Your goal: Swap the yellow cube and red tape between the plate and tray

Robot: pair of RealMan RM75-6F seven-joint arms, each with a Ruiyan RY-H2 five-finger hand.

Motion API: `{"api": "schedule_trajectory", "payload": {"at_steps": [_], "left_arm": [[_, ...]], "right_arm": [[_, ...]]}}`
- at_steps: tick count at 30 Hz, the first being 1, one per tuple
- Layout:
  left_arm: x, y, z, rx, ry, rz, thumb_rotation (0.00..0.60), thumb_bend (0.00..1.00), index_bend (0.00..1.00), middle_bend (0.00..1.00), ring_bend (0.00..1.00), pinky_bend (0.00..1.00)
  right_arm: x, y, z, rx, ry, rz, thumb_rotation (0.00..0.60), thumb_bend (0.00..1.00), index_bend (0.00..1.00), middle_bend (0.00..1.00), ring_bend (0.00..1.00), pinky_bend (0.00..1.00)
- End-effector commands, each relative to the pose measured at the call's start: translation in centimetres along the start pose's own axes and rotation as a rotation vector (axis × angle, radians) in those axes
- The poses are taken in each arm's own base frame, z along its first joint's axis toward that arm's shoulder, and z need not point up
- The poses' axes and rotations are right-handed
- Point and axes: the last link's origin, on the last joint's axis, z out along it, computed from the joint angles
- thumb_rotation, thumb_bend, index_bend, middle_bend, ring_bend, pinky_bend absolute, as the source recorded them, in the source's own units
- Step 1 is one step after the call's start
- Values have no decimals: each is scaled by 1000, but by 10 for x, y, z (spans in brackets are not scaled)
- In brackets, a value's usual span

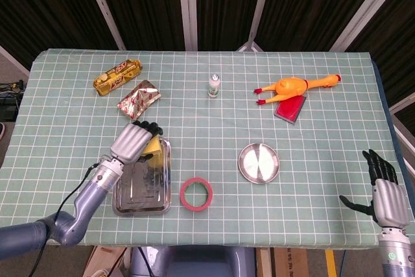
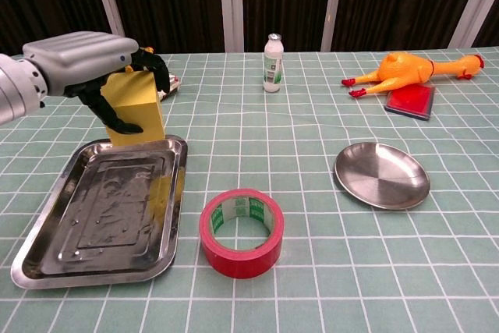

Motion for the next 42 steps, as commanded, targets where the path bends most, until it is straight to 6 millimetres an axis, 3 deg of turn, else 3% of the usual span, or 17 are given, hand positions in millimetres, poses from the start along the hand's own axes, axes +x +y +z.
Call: {"api": "schedule_trajectory", "payload": {"at_steps": [1,7,15,19,21,26,31,36,39,42], "left_arm": [[-17,-15,-19,-14,-42,-30,600,394,359,334,337,423],[-31,-16,-31,-56,-67,-35,600,394,347,299,304,410],[-45,-19,-44,-35,-145,17,600,368,319,177,159,292],[-49,-19,-50,-23,-200,37,600,248,264,84,13,162],[-50,-19,-53,-10,-241,34,600,179,238,53,0,117],[-41,-18,-55,10,-261,26,600,27,209,2,0,48],[-9,-11,-58,17,-73,-81,600,16,204,0,0,22],[27,-27,-91,44,202,-121,600,15,203,0,0,0],[32,-38,-120,72,264,-102,600,15,203,0,0,0],[25,-53,-156,131,260,-62,600,15,203,0,0,0]], "right_arm": [[0,-1,0,-1,5,-2,600,0,3,0,0,0],[0,0,0,-6,10,1,600,0,3,0,0,0],[3,3,0,1,1,-18,600,0,3,0,0,0],[4,3,0,9,-1,-23,600,0,3,0,0,0],[4,3,-1,11,-2,-27,600,0,3,0,0,0],[3,3,-1,10,-4,-30,600,0,3,0,0,0],[3,0,-2,31,-5,-39,600,0,3,0,0,0],[-4,-6,-2,81,-36,-61,600,0,3,0,0,0],[-13,-15,2,123,-73,-66,600,0,3,0,0,0],[-23,-40,8,224,-124,-87,600,0,3,0,0,0]]}}
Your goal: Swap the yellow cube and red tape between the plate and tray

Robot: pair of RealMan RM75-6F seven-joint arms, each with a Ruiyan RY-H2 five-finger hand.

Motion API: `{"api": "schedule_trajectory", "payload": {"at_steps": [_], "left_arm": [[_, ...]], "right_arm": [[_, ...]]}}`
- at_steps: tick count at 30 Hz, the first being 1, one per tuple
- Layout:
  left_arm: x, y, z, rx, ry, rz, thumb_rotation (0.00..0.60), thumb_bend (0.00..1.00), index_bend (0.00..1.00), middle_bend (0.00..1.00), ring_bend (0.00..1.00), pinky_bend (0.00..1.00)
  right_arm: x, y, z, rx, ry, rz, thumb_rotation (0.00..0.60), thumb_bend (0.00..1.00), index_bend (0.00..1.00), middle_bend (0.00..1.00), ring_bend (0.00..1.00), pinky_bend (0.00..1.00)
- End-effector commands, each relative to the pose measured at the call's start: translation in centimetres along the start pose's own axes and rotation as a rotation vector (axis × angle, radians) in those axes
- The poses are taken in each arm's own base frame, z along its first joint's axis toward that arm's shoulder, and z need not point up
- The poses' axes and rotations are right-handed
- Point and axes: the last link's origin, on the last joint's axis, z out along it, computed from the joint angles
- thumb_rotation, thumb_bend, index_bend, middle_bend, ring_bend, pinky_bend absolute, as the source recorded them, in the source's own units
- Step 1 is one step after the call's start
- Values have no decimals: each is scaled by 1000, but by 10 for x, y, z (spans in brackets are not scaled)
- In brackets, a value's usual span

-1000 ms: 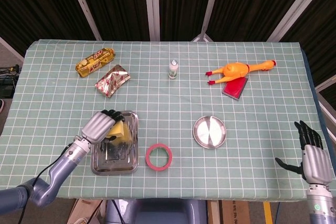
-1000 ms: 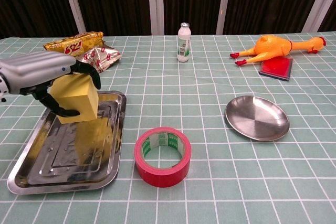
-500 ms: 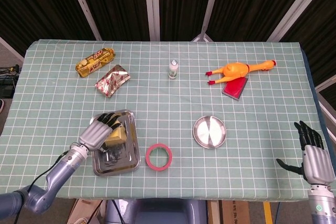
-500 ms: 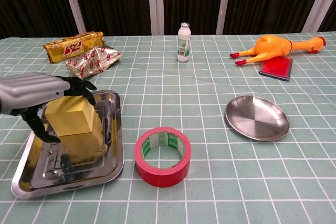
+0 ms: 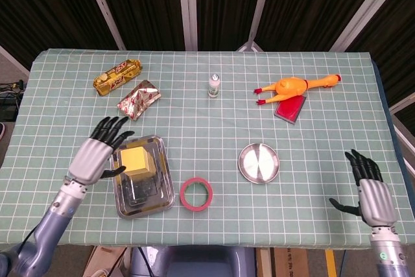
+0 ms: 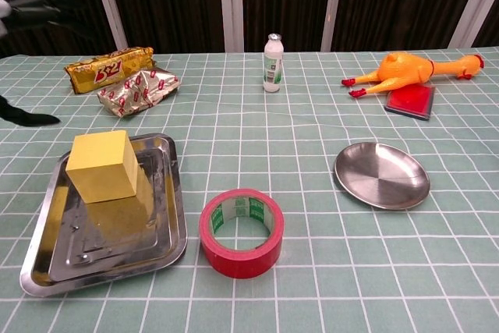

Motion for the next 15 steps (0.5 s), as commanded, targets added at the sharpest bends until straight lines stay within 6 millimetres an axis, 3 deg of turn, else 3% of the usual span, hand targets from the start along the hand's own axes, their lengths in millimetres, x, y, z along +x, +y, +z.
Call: {"api": "schedule_trajectory", "payload": {"at_steps": [1,7,15], "left_arm": [[12,-25,-55,66,37,35,600,16,203,0,0,0],[6,-43,-90,174,42,8,600,16,202,0,0,0],[7,-51,-94,191,89,-7,600,16,199,0,0,0]], "right_arm": [[-8,-27,11,110,-55,-19,600,0,2,0,0,0],[-28,-100,25,353,-216,-13,600,0,3,0,0,0],[-59,-188,21,592,-386,-27,600,0,3,0,0,0]]}}
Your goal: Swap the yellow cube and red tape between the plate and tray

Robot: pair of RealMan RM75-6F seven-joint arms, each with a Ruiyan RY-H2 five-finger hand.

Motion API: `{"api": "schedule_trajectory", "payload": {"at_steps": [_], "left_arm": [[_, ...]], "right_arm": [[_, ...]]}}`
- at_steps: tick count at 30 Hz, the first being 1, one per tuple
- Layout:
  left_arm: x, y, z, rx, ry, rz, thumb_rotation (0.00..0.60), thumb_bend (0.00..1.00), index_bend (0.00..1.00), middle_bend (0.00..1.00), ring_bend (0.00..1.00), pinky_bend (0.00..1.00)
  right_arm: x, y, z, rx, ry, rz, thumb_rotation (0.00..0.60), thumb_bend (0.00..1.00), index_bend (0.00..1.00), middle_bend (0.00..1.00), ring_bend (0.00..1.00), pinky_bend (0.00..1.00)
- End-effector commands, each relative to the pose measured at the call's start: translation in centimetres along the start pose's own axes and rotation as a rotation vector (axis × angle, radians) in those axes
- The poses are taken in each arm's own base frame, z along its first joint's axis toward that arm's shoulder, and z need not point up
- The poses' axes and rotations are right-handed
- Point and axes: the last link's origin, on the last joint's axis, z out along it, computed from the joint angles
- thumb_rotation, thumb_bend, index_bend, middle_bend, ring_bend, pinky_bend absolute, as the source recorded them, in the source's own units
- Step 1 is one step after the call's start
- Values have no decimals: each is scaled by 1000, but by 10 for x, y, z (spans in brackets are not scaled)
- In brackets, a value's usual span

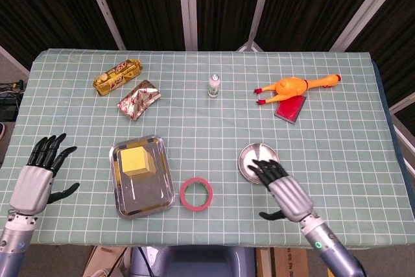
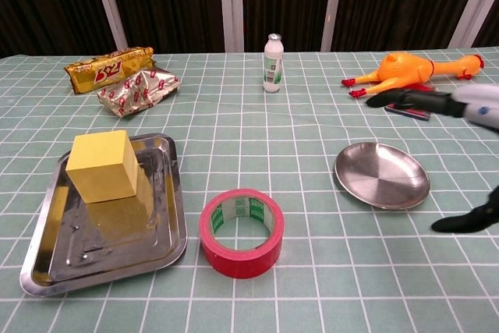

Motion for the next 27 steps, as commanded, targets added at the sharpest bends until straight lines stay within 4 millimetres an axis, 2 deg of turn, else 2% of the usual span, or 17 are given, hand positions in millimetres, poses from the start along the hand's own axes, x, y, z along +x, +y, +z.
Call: {"api": "schedule_trajectory", "payload": {"at_steps": [1,7,13,20,27], "left_arm": [[-1,0,1,3,10,-7,600,16,199,0,0,0],[-5,-1,3,4,4,-5,600,17,198,0,0,0],[-4,-3,3,10,18,-11,600,17,198,0,0,0],[-1,-5,3,19,37,-20,600,20,197,0,0,0],[2,-7,2,18,43,-37,600,21,196,0,0,0]], "right_arm": [[-10,-45,25,131,-63,-15,600,0,2,0,0,0],[-27,-84,43,224,-125,-14,600,0,3,0,0,0],[-37,-103,65,218,-137,3,600,0,3,0,0,0],[-47,-111,92,183,-165,35,600,0,3,0,0,0],[-51,-105,117,137,-175,45,600,0,3,0,0,0]]}}
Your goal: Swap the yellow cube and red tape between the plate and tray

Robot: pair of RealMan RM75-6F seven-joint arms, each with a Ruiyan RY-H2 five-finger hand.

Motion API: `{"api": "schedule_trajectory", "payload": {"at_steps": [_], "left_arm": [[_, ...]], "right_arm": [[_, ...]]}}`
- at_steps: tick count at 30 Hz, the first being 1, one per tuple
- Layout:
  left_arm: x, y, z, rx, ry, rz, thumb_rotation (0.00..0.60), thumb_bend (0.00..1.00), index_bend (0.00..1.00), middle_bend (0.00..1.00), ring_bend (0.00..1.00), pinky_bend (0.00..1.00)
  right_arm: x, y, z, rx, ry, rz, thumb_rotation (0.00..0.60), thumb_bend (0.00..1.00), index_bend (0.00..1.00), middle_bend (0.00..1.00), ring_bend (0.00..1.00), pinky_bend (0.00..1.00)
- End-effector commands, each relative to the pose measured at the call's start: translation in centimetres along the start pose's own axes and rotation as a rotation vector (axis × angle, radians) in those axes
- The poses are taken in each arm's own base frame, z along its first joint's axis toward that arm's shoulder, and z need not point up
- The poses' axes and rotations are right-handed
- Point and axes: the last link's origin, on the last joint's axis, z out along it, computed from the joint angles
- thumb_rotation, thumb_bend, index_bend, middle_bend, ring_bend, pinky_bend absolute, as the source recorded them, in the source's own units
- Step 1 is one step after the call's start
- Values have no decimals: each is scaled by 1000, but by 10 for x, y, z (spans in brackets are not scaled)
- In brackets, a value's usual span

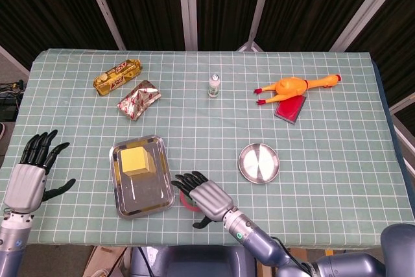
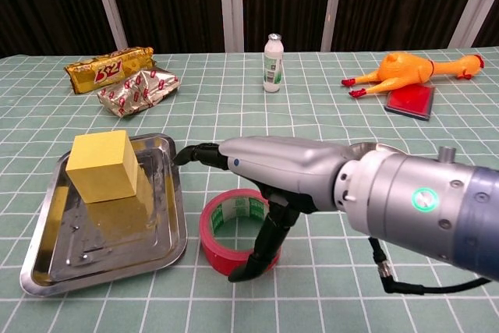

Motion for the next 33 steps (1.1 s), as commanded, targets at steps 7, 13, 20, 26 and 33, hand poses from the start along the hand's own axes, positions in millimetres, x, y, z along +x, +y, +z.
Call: {"api": "schedule_trajectory", "payload": {"at_steps": [7,13,20,26,33], "left_arm": [[0,0,-2,-4,-32,-56,600,21,193,0,0,0],[1,0,-1,-7,-48,-63,600,21,193,0,0,0],[2,-1,0,1,-31,-74,600,22,193,0,0,0],[3,-2,0,4,-15,-82,600,37,192,0,0,0],[3,-3,1,12,-10,-87,600,38,192,0,0,0]], "right_arm": [[-4,16,19,-56,-11,16,600,0,3,0,0,0],[-13,23,26,-73,-27,16,600,0,5,0,14,0],[-19,24,29,-72,-31,6,600,0,74,33,104,0],[-23,25,32,-82,-2,14,600,16,178,148,284,6],[-23,31,33,-91,35,-9,600,212,251,220,417,125]]}}
